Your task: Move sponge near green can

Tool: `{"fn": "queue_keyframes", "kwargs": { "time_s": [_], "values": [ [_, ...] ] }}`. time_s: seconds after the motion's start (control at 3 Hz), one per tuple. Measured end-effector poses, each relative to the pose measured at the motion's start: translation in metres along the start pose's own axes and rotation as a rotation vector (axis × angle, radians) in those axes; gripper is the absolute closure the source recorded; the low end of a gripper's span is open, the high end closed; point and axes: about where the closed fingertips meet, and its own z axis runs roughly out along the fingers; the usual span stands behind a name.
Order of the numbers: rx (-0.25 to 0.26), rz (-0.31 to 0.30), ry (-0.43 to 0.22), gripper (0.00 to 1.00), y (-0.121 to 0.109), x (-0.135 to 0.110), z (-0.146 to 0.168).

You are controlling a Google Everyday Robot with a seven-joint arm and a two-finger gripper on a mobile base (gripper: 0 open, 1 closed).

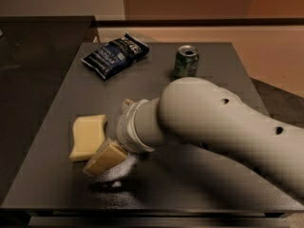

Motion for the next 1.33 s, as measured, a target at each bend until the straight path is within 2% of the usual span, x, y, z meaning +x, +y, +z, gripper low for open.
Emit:
{"fn": "queue_keyframes", "kwargs": {
  "time_s": [0.33,0.67,1.0,1.33],
  "values": [
    [-0.028,-0.017,-0.015,0.0,0.007,-0.006,0.004],
    [-0.036,-0.016,-0.022,0.0,0.009,-0.007,0.007],
    [-0.032,-0.007,-0.016,0.16,0.008,-0.004,0.011],
    [-0.023,0.0,-0.004,0.39,0.006,-0.002,0.014]
  ]
}}
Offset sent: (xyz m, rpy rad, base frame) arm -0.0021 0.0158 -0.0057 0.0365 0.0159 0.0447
